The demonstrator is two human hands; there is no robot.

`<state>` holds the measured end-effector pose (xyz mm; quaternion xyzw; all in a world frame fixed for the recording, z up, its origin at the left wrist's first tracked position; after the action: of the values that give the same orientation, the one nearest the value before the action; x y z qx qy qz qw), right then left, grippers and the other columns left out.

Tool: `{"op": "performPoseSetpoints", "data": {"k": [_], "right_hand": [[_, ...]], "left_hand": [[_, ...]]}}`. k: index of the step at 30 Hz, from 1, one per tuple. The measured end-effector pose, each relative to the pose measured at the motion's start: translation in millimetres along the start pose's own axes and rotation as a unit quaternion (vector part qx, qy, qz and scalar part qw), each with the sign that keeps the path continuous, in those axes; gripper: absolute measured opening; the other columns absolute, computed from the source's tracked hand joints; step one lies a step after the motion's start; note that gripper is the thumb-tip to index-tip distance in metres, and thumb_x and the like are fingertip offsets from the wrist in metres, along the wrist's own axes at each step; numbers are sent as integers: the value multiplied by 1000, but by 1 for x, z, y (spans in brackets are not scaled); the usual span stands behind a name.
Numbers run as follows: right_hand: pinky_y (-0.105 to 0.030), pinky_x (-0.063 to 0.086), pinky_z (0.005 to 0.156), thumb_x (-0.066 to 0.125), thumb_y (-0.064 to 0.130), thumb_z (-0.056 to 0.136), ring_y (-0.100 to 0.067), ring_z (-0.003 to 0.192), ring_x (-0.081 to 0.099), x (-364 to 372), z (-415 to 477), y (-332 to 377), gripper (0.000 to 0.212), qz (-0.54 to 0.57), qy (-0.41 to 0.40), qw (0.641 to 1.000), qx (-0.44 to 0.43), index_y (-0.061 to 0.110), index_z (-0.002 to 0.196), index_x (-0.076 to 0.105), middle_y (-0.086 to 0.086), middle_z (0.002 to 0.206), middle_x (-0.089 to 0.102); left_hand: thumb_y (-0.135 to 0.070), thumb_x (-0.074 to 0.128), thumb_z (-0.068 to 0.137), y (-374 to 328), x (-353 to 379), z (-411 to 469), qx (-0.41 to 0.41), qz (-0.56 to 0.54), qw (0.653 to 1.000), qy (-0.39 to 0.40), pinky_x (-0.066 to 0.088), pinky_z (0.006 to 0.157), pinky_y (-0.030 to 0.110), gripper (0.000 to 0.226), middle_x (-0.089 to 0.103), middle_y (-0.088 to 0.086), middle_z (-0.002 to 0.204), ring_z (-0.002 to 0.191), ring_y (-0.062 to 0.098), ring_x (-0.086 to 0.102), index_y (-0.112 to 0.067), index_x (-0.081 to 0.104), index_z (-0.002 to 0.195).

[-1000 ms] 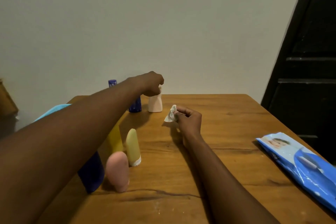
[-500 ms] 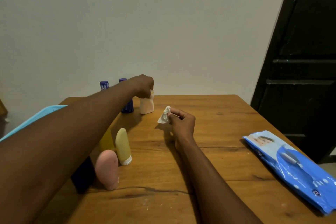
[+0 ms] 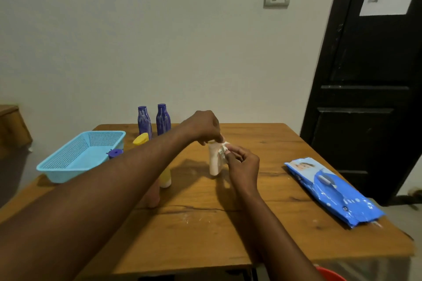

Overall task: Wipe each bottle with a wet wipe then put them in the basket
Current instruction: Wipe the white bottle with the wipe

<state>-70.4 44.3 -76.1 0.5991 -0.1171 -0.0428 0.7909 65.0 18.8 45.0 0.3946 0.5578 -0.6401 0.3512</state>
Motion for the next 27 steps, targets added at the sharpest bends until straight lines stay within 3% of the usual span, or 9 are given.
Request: {"op": "performPoseSetpoints", "data": {"k": [8,13,19,24,27], "right_hand": [[-11,52,74,65,14,98,-3,104,64,-33,-59,13,18,-9,-2,1000,-17,20,112,76,8,109,74],[-23,57,83,68,14,96,-4,102,67,-41,-79,15,17,-4,2,1000,-21,22,108,77,9,106,75],[-16,55,80,66,14,98,0,102,65,-43,-92,18,17,-29,11,999,-29,25,107,76,12,105,74],[-39,62,82,62,8,96,-7,85,71,-38,-91,7,23,-68,53,996,32,24,90,78,9,86,77],[-37,63,80,63,5,95,-9,85,72,-37,-88,14,25,-47,40,998,30,23,89,79,8,85,77]], "left_hand": [[-25,83,80,-26,24,-57,14,-54,998,-32,61,57,25,27,73,7,101,75,17,70,-7,78,99],[-28,83,80,-21,34,-78,23,-69,996,-50,54,49,19,32,71,3,109,79,14,67,-8,77,104],[-29,71,92,-18,37,-93,38,-48,998,-18,59,59,23,29,72,3,118,77,15,70,-10,76,113],[-26,73,91,-18,34,-92,34,-37,999,15,57,57,18,31,70,8,122,73,16,71,-6,74,115],[-25,75,89,-18,33,-91,35,-54,998,15,57,57,19,28,72,9,118,73,15,71,-6,76,110]]}}
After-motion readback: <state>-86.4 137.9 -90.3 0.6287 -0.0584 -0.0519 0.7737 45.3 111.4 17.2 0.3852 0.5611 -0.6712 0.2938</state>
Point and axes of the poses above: each hand's wrist, its own z-axis towards the middle knuckle, its own x-axis out of the palm, y = z × x, the point moved 6 cm from there along z, towards the middle knuckle
